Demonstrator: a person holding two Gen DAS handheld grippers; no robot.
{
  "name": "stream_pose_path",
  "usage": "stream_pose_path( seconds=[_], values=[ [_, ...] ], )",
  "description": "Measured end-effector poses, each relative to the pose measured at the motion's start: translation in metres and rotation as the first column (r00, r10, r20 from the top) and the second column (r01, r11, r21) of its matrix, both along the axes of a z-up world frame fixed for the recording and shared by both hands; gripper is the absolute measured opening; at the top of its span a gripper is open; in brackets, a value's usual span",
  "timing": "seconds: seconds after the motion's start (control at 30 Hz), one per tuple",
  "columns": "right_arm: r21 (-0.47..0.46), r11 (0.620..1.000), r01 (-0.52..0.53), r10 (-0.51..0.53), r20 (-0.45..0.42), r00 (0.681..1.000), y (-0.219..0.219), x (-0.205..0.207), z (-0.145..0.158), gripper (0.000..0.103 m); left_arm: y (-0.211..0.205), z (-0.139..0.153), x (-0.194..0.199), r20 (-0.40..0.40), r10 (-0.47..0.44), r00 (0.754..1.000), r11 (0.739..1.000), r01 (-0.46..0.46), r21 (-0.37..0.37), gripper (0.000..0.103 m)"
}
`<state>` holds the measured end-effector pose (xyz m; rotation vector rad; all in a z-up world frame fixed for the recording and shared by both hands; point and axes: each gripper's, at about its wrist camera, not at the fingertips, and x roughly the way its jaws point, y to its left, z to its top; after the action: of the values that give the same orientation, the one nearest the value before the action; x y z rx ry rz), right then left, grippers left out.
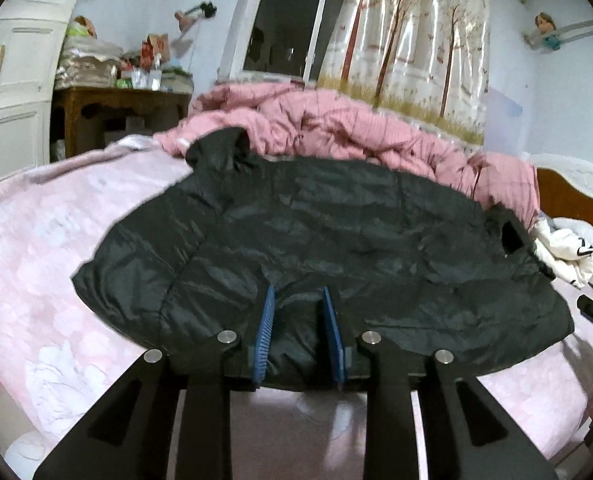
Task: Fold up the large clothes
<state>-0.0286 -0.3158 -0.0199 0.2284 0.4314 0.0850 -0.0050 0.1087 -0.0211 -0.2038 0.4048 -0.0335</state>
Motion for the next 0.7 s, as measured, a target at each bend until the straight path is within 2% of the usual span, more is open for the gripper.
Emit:
stream_pose_path(
  seconds=[0.03, 0.13, 0.2, 0.3, 0.4, 0.53, 0.7],
  values=[
    [0.015, 1.0, -0.013, 0.014, -0.008, 1.0, 0.002, -0.002, 0.002, 0.058, 0.001, 0.002, -0.003, 0.02, 0.008, 1.0, 1.0, -0.008, -0.008, 0.024],
    [-0.054, 0.989, 0.136, -0.136, -0.004, 0.991, 0.014, -0.01, 0.006, 0.058, 0.006, 0.003, -0.01, 0.054, 0.012, 0.998, 0.999, -0.009, -0.05, 0.025],
    [-0.035, 0.992, 0.12, -0.12, -0.002, 0.993, 0.017, -0.017, 0.006, 0.058, 0.004, 0.006, -0.011, 0.073, 0.025, 0.997, 0.999, -0.021, -0.049, 0.025],
    [0.034, 0.996, 0.081, -0.079, -0.049, 0.996, 0.01, -0.02, -0.005, 0.059, 0.002, 0.009, -0.013, 0.104, 0.047, 0.993, 0.998, -0.043, -0.042, 0.025],
    [0.081, 0.985, 0.153, -0.141, -0.137, 0.981, -0.015, -0.013, -0.02, 0.059, 0.001, 0.01, -0.01, 0.107, 0.036, 0.994, 0.997, -0.028, -0.079, 0.025],
    [0.174, 0.971, 0.164, -0.136, -0.163, 0.977, -0.038, -0.015, -0.022, 0.059, -0.006, 0.009, -0.009, 0.104, 0.059, 0.993, 0.997, -0.054, -0.053, 0.025],
    [0.158, 0.979, 0.133, -0.093, -0.234, 0.968, -0.031, -0.018, -0.022, 0.062, -0.014, 0.009, -0.009, 0.117, 0.075, 0.99, 0.997, -0.071, -0.036, 0.025]
  ],
)
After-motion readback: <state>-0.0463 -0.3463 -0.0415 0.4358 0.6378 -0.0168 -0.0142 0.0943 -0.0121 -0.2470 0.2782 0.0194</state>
